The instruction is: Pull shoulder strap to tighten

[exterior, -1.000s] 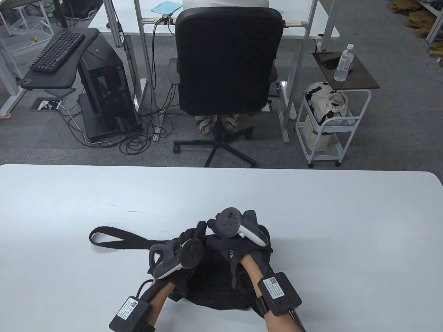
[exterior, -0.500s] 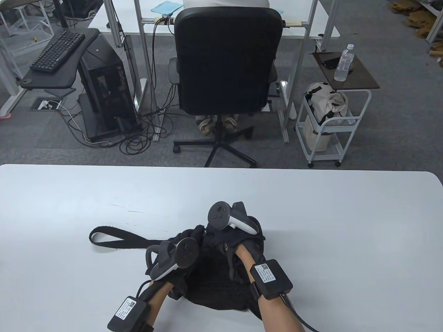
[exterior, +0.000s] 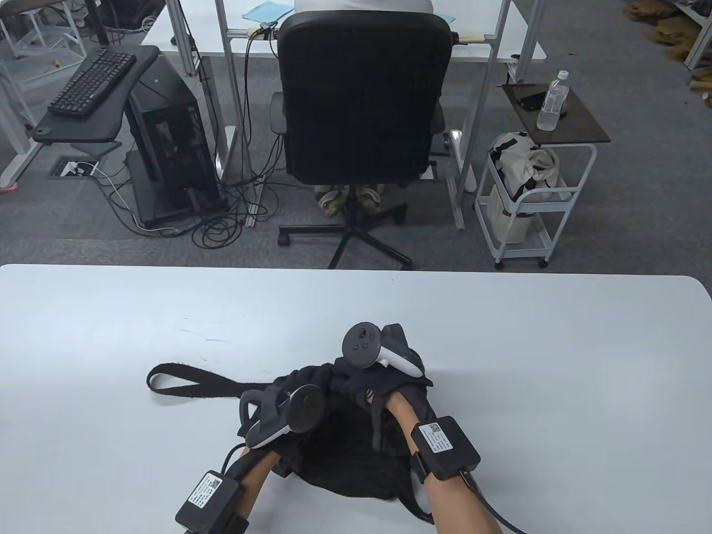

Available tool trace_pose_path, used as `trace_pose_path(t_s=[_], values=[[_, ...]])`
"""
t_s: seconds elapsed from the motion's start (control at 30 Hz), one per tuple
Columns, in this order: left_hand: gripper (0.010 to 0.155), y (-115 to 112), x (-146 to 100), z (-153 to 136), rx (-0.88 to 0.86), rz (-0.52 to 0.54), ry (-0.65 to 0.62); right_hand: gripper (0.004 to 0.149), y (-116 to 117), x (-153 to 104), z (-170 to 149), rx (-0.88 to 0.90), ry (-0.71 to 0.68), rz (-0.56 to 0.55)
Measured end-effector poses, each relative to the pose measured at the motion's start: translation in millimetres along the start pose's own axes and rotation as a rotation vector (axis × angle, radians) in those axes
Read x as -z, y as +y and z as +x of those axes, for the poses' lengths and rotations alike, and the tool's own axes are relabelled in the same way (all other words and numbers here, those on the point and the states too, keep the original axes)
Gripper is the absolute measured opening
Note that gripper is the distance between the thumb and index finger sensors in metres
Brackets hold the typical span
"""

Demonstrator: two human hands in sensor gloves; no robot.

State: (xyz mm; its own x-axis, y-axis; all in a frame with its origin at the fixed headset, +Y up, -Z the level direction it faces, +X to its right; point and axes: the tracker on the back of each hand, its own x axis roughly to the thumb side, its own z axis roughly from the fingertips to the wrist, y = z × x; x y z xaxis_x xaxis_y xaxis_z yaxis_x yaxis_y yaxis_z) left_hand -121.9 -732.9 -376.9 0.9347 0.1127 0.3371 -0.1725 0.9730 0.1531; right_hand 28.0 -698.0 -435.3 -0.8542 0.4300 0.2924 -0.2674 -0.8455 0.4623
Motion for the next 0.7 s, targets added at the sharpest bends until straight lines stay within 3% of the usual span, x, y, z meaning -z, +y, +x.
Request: trace_pose_path(t_s=[0.27, 0.47, 0.57, 0.63, 0.7], values=[[0.064, 7.6, -2.5, 19.7, 0.223, 0.091, -0.059, 0.034, -12.1, -9.7, -11.6, -0.008, -0.008, -0.046], [0.064, 7.5, -4.2, -3.4, 0.213, 0.078, -0.006, 0.033, -33.0, -26.6, -56.7, -0.024, 0.091, -0.176], [0.063, 2.4, -6.5, -4.2, 0.176, 0.069, -0.020, 0.034, -31.1, -31.7, -73.5, 0.064, 0.131, -0.153], [0.063, 2.6, -5.2, 0.4, 0.228, 0.056, -0.014, 0.058, -30.9, -31.9, -59.4, 0.005, 0.081, -0.200], [0.063, 2.5, -5.0, 4.2, 0.212, 0.069, -0.022, 0.073, -27.3, -27.0, -40.0, 0.050, 0.002, -0.170]])
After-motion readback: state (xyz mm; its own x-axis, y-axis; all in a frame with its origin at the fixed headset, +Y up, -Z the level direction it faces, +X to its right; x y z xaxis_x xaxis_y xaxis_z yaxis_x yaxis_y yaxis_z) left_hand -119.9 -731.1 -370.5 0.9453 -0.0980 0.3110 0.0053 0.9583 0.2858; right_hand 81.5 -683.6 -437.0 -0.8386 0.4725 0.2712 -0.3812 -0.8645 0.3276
